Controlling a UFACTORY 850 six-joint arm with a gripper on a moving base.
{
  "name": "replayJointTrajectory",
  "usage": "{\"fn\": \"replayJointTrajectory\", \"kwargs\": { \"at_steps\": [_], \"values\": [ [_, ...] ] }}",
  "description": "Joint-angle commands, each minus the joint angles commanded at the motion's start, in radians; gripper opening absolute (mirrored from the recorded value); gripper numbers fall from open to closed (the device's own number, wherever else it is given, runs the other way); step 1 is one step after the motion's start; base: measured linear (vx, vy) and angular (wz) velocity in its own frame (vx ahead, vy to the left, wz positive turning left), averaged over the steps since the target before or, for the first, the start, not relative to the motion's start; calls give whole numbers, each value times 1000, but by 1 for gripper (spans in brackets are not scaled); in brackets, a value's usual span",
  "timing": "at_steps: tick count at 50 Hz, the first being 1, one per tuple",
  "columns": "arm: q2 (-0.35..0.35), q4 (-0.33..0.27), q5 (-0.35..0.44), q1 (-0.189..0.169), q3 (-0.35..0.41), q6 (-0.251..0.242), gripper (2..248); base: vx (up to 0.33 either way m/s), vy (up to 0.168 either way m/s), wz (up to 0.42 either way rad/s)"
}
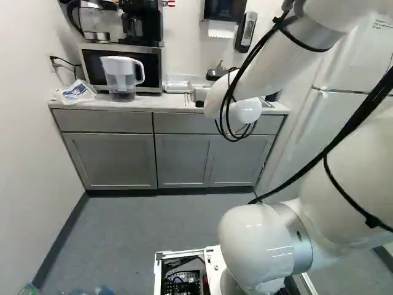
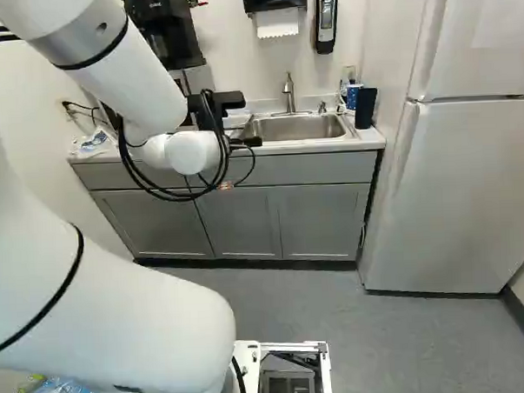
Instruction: Rinse the cup and place it in the tray
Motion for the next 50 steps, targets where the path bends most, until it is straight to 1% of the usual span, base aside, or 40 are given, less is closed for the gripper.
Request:
{"fn": "replayJointTrajectory", "kwargs": {
  "at_steps": [50],
  "values": [
    [-8, 0, -124, 0, -119, 0, 247, 0, 0, 0]
  ]
}}
